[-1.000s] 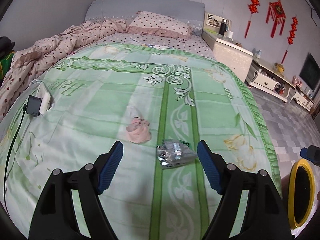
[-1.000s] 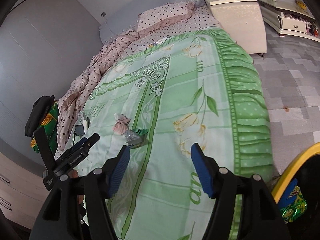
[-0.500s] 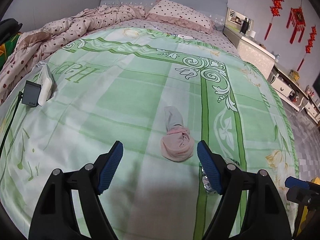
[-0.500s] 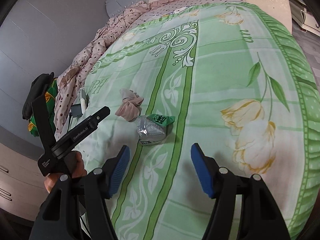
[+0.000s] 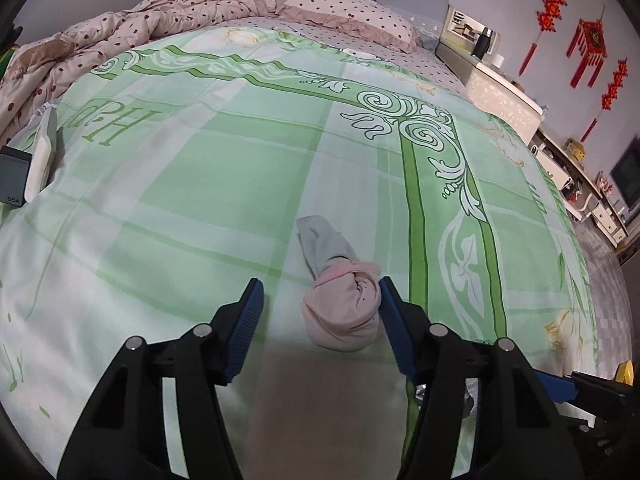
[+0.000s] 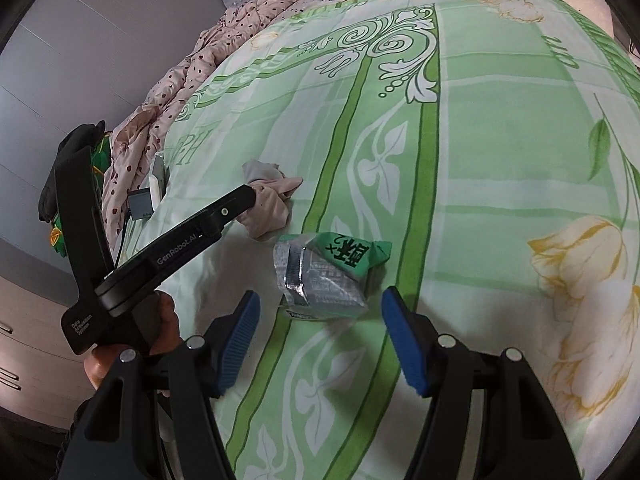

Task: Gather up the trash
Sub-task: 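Grasp the pink sock with the left tool while the right grasps the foil packet, then carry the sock with the left tool while the right carries the packet over the bin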

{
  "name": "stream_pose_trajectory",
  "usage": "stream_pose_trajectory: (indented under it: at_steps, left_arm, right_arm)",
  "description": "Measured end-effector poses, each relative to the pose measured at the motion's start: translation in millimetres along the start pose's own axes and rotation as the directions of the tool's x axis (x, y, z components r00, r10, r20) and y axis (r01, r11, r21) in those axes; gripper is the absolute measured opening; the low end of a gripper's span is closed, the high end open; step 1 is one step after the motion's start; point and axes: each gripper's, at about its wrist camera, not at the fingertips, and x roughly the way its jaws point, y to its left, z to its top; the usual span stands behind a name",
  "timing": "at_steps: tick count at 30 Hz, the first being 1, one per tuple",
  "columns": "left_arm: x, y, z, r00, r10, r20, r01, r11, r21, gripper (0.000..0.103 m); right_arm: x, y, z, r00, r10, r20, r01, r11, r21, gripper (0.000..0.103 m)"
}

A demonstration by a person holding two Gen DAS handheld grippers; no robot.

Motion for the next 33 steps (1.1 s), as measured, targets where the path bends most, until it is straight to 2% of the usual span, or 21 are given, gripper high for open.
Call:
stream_pose_trajectory:
  at_steps: [3,6,7,9,15,16,25,33]
  left_arm:
    - [4,-4,-1,0.998,-0.06,-0.007,0.06,0.998,0.015,0.031]
    - [4,-9,-3,0.998,-0.07,0.006,0.07,0.996,0.047,0.026]
    - [4,-10,-4,0.997,-0.072,0.011,0.072,0.996,0.053,0.023]
    - [3,-9,-5,0.996,-0.085,0.017,0.084,0.995,0.053,0.019]
    - [-1,-7,-4,0.995,-0.092,0.022,0.091,0.995,0.043,0.016]
    - [-2,-7,-3,0.996,-0.091,0.022,0.09,0.995,0.042,0.015]
    - [-19,-7,-2,0.997,-0.072,0.028,0.071,0.997,0.022,0.011]
    - [-62,-16,-14,0.997,-0.063,0.055,0.06,0.997,0.044,0.011]
  right_arm:
    - [14,2,5,1.0,-0.005,-0.01,0.005,1.0,-0.005,0.06]
    - [24,4,6,1.0,0.0,-0.03,0.0,1.0,-0.019,0.054]
    - [27,5,5,0.999,-0.004,-0.034,0.003,1.0,-0.024,0.048]
    - [30,7,5,0.999,-0.005,-0.035,0.004,1.0,-0.025,0.046]
    - [29,4,3,1.0,0.002,-0.022,-0.002,1.0,-0.016,0.039]
    - [28,3,3,1.0,0.005,-0.02,-0.005,1.0,-0.01,0.035]
    - [-4,-5,-3,1.0,-0.005,0.013,0.005,1.0,0.008,0.035]
    - [-51,-8,-21,0.998,-0.023,0.061,0.022,1.0,0.019,0.035]
